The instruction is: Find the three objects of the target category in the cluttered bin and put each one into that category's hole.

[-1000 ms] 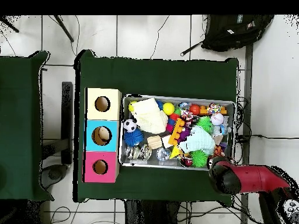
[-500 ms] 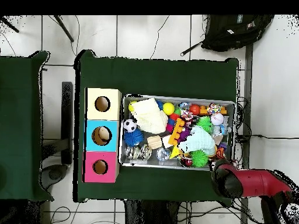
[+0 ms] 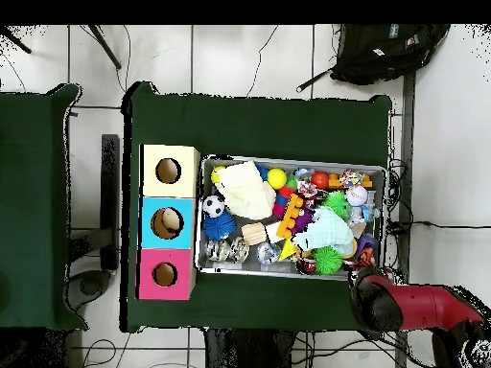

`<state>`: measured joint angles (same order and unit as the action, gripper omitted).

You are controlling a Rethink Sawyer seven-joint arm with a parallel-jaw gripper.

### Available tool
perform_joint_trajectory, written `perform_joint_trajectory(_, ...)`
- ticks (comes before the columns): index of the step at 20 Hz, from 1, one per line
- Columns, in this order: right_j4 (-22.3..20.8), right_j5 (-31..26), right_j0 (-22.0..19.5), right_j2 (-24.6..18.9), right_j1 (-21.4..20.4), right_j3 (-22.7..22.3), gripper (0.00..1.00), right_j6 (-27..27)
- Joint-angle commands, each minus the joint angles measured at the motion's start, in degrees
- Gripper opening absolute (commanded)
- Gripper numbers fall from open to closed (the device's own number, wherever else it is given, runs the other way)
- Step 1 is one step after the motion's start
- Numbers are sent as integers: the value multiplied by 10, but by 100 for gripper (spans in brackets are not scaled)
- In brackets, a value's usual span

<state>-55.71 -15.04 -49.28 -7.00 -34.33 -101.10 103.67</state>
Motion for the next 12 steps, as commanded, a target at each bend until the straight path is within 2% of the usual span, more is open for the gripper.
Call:
perform_joint_trajectory(1,6,18,10,-11,-13,-31,0,28)
perform_joint_trajectory(3,17,8,11,-16,-36,-48,0,25)
perform_joint_trajectory(12,54,-7,19,-43,-84,-88,0,22)
